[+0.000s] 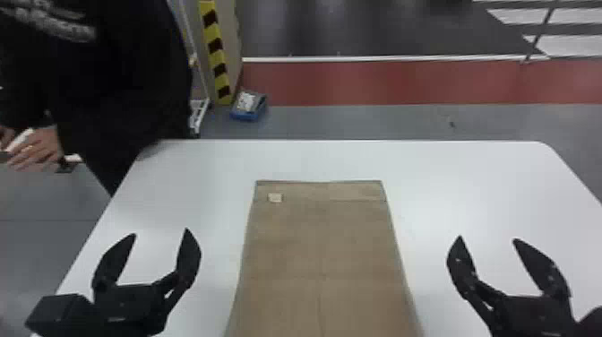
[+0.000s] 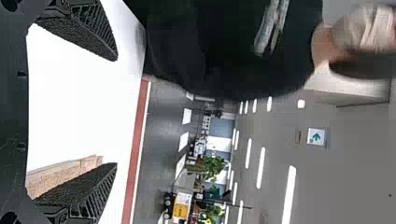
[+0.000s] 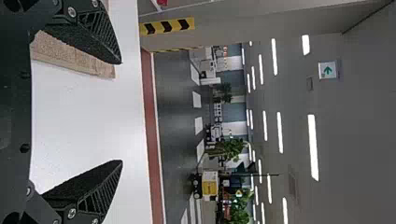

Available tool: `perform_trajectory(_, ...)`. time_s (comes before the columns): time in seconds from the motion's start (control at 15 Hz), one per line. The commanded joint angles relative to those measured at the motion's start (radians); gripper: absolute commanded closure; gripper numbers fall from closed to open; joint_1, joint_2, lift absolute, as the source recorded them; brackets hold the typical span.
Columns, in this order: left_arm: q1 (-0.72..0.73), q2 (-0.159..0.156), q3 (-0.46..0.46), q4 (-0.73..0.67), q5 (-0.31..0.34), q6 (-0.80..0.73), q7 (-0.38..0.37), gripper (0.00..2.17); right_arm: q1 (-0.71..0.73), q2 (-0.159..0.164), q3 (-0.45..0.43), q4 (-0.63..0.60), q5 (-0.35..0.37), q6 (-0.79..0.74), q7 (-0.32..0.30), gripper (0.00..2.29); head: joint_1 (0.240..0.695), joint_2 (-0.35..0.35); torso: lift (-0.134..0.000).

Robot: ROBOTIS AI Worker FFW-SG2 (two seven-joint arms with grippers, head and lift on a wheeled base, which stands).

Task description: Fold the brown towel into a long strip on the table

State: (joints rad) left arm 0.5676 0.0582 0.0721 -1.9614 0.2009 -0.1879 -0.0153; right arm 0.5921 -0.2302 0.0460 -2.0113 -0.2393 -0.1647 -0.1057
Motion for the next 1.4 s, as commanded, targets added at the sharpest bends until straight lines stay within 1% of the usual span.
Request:
perform_trajectory(0.0, 0.000, 0.000, 0.000, 0.001, 0.000, 0.000, 0.000, 0.07, 0.000, 0.002, 0.000, 0.000, 0.000, 0.001, 0.000, 0.13, 0.695, 0.039, -0.101)
perform_trajectory(0.13, -0.002, 0.000, 0.000, 0.003, 0.000, -0.003, 0.000, 0.07, -0.006, 0.003, 0.000, 0.008, 0.000, 0.001, 0.001, 0.13, 0.695, 0.039, -0.101)
perform_trajectory(0.2, -0.002, 0.000, 0.000, 0.003, 0.000, 0.000, 0.000, 0.07, -0.021, 0.009, 0.000, 0.019, 0.000, 0.008, 0.003, 0.13, 0.695, 0.039, -0.101)
perform_trajectory(0.4, -0.003, 0.002, 0.000, 0.001, 0.000, 0.000, 0.000, 0.07, -0.103, 0.026, -0.012, 0.054, -0.002, 0.106, 0.018, 0.13, 0.695, 0.037, -0.101)
perform_trajectory(0.53, -0.003, 0.003, 0.000, 0.001, 0.000, 0.003, -0.002, 0.07, -0.155, 0.028, -0.009, 0.079, 0.005, 0.130, 0.023, 0.13, 0.695, 0.035, -0.101)
perform_trajectory(0.67, -0.009, 0.006, -0.002, 0.003, 0.000, 0.006, -0.002, 0.07, -0.224, 0.029, -0.006, 0.115, -0.002, 0.210, 0.050, 0.13, 0.695, 0.033, -0.101)
perform_trajectory(0.73, -0.014, 0.008, -0.002, 0.006, 0.002, 0.006, -0.002, 0.07, -0.261, 0.029, -0.006, 0.135, -0.008, 0.259, 0.070, 0.13, 0.695, 0.034, -0.101)
perform_trajectory(0.87, -0.028, 0.009, -0.003, 0.016, 0.003, 0.019, -0.002, 0.07, -0.351, 0.034, -0.005, 0.204, -0.031, 0.366, 0.144, 0.13, 0.695, 0.046, -0.101)
perform_trajectory(1.0, -0.040, 0.012, -0.015, 0.022, 0.002, 0.031, -0.005, 0.07, -0.436, 0.037, -0.003, 0.289, -0.066, 0.428, 0.201, 0.13, 0.695, 0.057, -0.101)
perform_trajectory(1.07, -0.046, 0.014, -0.015, 0.027, 0.003, 0.040, -0.005, 0.07, -0.474, 0.037, -0.003, 0.327, -0.084, 0.434, 0.221, 0.13, 0.695, 0.060, -0.101)
perform_trajectory(1.2, -0.063, 0.015, -0.020, 0.041, 0.003, 0.043, -0.005, 0.07, -0.545, 0.038, 0.002, 0.390, -0.087, 0.477, 0.248, 0.13, 0.695, 0.061, -0.101)
perform_trajectory(1.33, -0.075, 0.025, -0.031, 0.050, 0.005, 0.049, -0.005, 0.07, -0.606, 0.038, 0.009, 0.450, -0.089, 0.492, 0.284, 0.13, 0.695, 0.060, -0.101)
